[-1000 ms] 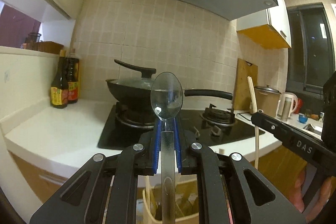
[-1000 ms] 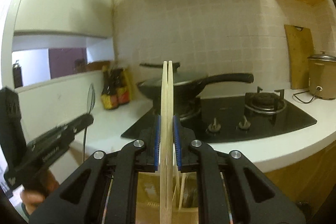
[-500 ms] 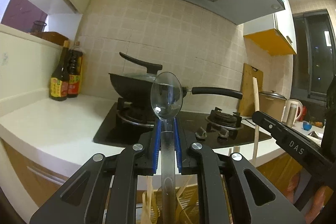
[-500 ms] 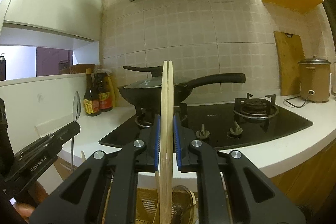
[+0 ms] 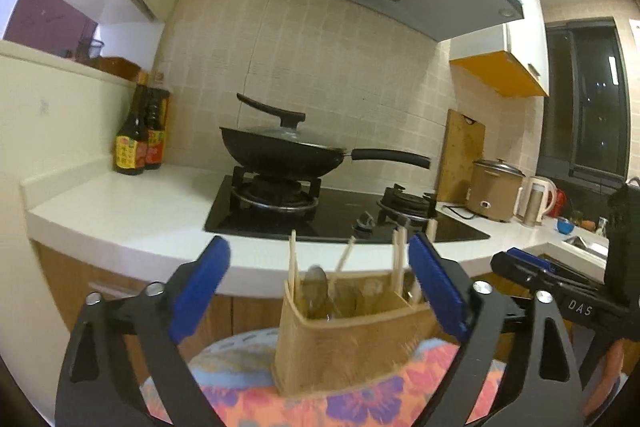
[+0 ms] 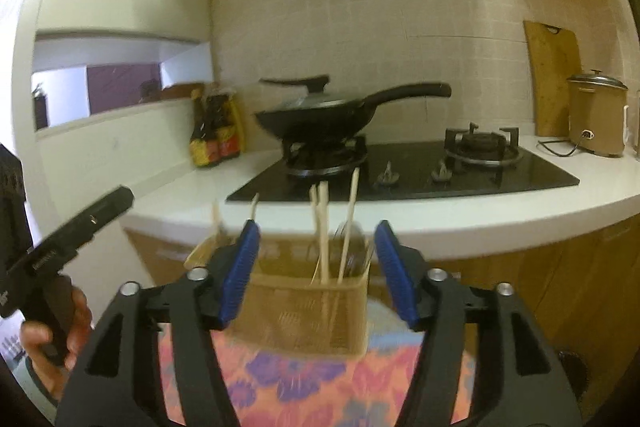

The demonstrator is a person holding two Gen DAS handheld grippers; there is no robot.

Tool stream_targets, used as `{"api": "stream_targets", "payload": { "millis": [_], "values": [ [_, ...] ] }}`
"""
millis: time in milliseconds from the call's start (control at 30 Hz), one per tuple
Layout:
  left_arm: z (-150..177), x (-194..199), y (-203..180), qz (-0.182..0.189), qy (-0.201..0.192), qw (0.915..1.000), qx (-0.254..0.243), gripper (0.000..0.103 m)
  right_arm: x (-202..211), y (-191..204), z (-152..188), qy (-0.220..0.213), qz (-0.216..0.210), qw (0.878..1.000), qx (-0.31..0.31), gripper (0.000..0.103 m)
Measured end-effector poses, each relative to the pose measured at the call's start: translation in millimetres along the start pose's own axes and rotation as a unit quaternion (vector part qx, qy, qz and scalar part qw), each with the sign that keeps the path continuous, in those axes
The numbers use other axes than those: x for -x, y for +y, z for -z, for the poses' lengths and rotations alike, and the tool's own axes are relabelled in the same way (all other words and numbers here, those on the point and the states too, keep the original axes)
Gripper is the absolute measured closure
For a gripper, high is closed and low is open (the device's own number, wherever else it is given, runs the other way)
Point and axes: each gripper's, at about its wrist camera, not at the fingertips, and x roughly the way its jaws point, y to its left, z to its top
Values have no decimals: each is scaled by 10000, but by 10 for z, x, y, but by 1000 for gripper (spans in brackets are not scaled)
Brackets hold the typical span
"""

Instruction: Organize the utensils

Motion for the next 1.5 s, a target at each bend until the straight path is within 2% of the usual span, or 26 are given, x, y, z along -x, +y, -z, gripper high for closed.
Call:
{"api": "stream_targets", "payload": {
  "millis": [100, 267, 333, 367, 433, 467, 500, 533, 600, 700, 800, 1133, 1500],
  "values": [
    [133, 315, -76, -190, 86, 9997, -96, 9, 247, 107, 157, 101, 12, 9998, 162, 33],
    [467, 700, -211, -729, 232, 9969, -179, 8, 513, 195, 538, 357, 75, 9993, -66, 21],
    [625, 763, -233, -932, 315, 9950, -148, 8, 608, 249, 733, 335, 215, 9991, -126, 17],
    [732, 781, -259, -1108, 365, 9930, -207, 8, 646, 289, 816, 253, 353, 9990, -66, 16],
    [883, 798, -296, -1328, 418, 9898, -319, 8, 758, 401, 1023, -194, 823, 9962, 202, 14],
    [958, 809, -319, -1452, 373, 9879, -408, 8, 809, 465, 1124, -497, 1088, 9919, 416, 8],
    [1003, 816, -338, -1550, 325, 9862, -477, 8, 821, 522, 1202, -684, 1380, 9863, 594, 7],
    [1039, 822, -354, -1613, 276, 9850, -541, 8, 795, 550, 1247, -665, 1467, 9848, 655, 7],
    [1095, 824, -382, -1710, 184, 9825, -716, 8, 754, 556, 1261, -526, 1185, 9899, 576, 8],
    [1177, 796, -418, -1855, 199, 9779, -946, 8, 695, 577, 1292, -419, 1107, 9911, 617, 8],
    [1190, 757, -416, -1790, 335, 9786, -957, 8, 611, 551, 1330, -93, 948, 9942, 503, 8],
    [1181, 721, -303, -1879, 434, 9788, -695, 8, 419, 410, 1356, 321, 1025, 9940, 227, 7],
    [1189, 704, -295, -1861, 478, 9788, -706, 8, 385, 436, 1380, 430, 962, 9940, 297, 7]
  ]
}}
